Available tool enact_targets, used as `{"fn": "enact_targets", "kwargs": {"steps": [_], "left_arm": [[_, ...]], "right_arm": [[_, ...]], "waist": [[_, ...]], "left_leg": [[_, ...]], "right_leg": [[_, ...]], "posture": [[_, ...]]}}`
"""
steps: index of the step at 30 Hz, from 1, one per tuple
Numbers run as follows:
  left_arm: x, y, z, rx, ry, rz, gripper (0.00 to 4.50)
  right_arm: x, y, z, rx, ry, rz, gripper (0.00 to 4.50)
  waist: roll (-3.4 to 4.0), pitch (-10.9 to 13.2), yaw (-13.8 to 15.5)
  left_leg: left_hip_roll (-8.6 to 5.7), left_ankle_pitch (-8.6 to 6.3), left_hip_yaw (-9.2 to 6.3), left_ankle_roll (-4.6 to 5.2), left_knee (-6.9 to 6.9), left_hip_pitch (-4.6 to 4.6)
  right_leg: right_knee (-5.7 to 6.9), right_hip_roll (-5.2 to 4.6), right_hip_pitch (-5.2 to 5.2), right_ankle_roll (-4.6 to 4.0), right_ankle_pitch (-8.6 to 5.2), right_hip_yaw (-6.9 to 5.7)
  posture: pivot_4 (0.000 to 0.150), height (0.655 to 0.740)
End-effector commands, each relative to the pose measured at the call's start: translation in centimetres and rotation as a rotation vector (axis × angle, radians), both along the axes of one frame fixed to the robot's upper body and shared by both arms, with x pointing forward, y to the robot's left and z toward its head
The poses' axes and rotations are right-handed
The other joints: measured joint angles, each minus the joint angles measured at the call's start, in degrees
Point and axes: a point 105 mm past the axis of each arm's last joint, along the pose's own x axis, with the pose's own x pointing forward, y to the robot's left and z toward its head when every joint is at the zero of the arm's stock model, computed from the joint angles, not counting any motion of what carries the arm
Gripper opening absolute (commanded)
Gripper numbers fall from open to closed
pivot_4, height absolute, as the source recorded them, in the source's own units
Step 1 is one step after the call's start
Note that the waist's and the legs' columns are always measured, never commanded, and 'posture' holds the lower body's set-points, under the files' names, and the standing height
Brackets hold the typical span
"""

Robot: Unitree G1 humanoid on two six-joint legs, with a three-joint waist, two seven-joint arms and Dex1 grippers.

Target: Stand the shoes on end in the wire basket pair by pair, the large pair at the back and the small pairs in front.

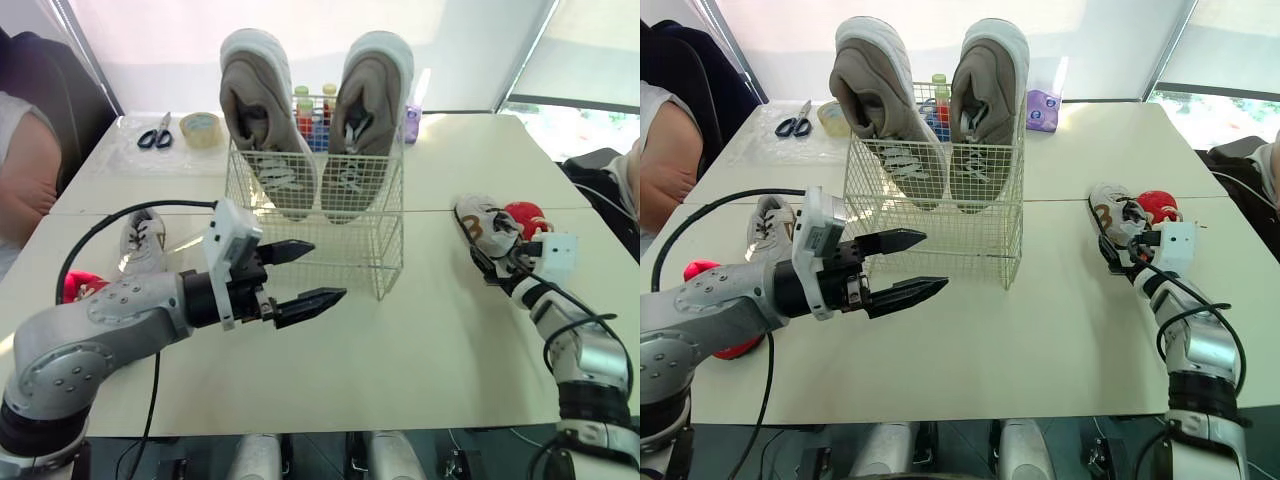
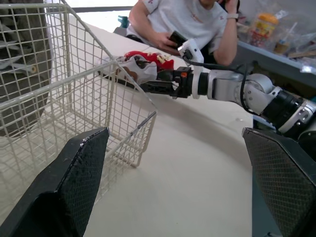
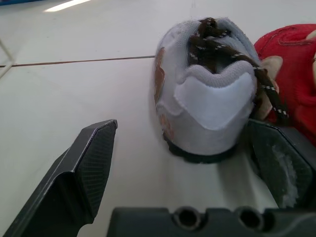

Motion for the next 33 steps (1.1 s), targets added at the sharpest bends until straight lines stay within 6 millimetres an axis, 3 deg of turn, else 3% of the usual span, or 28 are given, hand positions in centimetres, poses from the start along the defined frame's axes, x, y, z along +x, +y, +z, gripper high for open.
{"fn": "enact_targets", "kwargs": {"steps": [1,4,5,6,11,14,17,20,21,24,27,30,33], "left_arm": [[-0.5,0.0,1.1,-0.002,-0.071,0.016,4.45],[-0.5,0.4,1.1,0.017,-0.079,0.042,4.45],[-0.5,0.5,1.1,0.021,-0.080,0.049,4.50],[-0.5,0.6,1.1,0.022,-0.080,0.054,4.50],[-0.5,1.0,1.2,0.033,-0.077,0.060,4.50],[-0.1,1.9,2.1,0.016,-0.076,0.070,4.50],[1.1,4.0,3.6,-0.009,-0.063,0.135,4.50],[1.7,5.8,5.6,-0.021,-0.050,0.128,4.50],[1.9,6.3,6.7,-0.053,-0.049,0.111,4.50],[2.8,7.8,8.4,-0.118,-0.017,0.090,4.50],[4.4,9.7,9.2,-0.104,-0.002,0.146,4.50],[5.0,10.7,10.9,-0.152,0.017,0.148,4.50],[5.0,11.3,13.8,-0.269,0.028,0.069,4.50]], "right_arm": [[1.4,-0.8,0.4,0.009,-0.047,-0.038,4.50],[2.6,-0.6,-0.1,0.050,-0.053,-0.030,4.50],[2.9,-0.4,-0.2,0.051,-0.055,-0.026,4.11],[3.1,-0.4,-0.3,0.050,-0.057,-0.024,4.00],[3.4,0.5,-0.8,0.019,-0.067,-0.004,1.87],[3.3,0.9,0.1,-0.017,-0.094,0.032,1.15],[3.4,0.3,5.0,-0.065,-0.232,0.035,1.15],[3.2,-0.1,13.7,-0.100,-0.458,0.036,1.15],[2.8,0.3,16.8,-0.125,-0.534,0.066,1.15],[1.4,2.6,23.0,-0.211,-0.674,0.186,1.15],[-0.8,6.1,27.1,-0.324,-0.745,0.398,1.15],[-2.9,8.9,29.4,-0.370,-0.789,0.567,1.15],[-6.4,13.1,31.5,-0.340,-0.830,0.865,1.15]], "waist": [[0.00,0.0,0.1],[0.00,0.0,-0.1],[0.00,0.0,-0.1],[0.00,0.0,0.0],[0.00,0.0,-0.3],[0.00,0.0,-0.5],[0.06,0.0,-0.7],[0.40,0.3,-1.2],[0.58,0.4,-1.2],[0.72,0.4,-1.3],[0.69,0.4,-1.3],[0.50,0.5,-1.3],[0.47,0.5,-1.3]], "left_leg": [[0.00,0.00,0.00,0.00,0.00,0.00],[0.00,0.00,0.01,0.00,-0.01,0.00],[0.00,0.00,0.01,0.00,-0.02,0.00],[-0.01,0.01,0.01,-0.01,-0.04,0.00],[0.00,0.02,0.01,-0.04,-0.07,0.04],[0.00,0.04,0.01,-0.07,-0.12,0.09],[0.01,0.10,0.01,-0.17,-0.25,0.11],[-0.04,0.14,0.02,-0.22,-0.33,0.07],[-0.08,0.15,0.07,-0.22,-0.34,0.04],[-0.11,0.15,0.18,-0.22,-0.44,0.00],[-0.03,0.16,0.16,-0.25,-0.66,0.04],[0.04,0.16,0.16,-0.27,-0.69,0.04],[-0.01,0.15,0.24,-0.25,-0.62,-0.02]], "right_leg": [[0.00,0.00,0.00,0.00,0.00,0.00],[-0.01,0.00,0.00,0.00,0.00,0.01],[-0.01,0.00,0.00,0.00,0.00,0.01],[-0.02,0.00,0.00,0.01,0.00,0.01],[-0.04,-0.01,0.02,0.02,0.01,0.01],[-0.04,-0.01,0.03,0.02,0.01,0.01],[-0.05,-0.01,0.01,0.01,0.01,0.01],[-0.03,-0.03,-0.11,0.02,0.01,0.01],[0.00,-0.06,-0.18,0.03,0.01,0.03],[0.03,-0.06,-0.33,0.19,-0.09,0.12],[0.02,0.08,-0.37,0.10,-0.14,0.11],[0.02,0.14,-0.36,-0.01,-0.18,0.07],[0.02,0.01,-0.40,0.00,-0.17,0.11]], "posture": [[0.150,0.7400],[0.150,0.7400],[0.150,0.7400],[0.150,0.7400],[0.150,0.7400],[0.150,0.7400],[0.150,0.7400],[0.150,0.7400],[0.150,0.7400],[0.150,0.7400],[0.150,0.7400],[0.150,0.7400],[0.150,0.7400]]}}
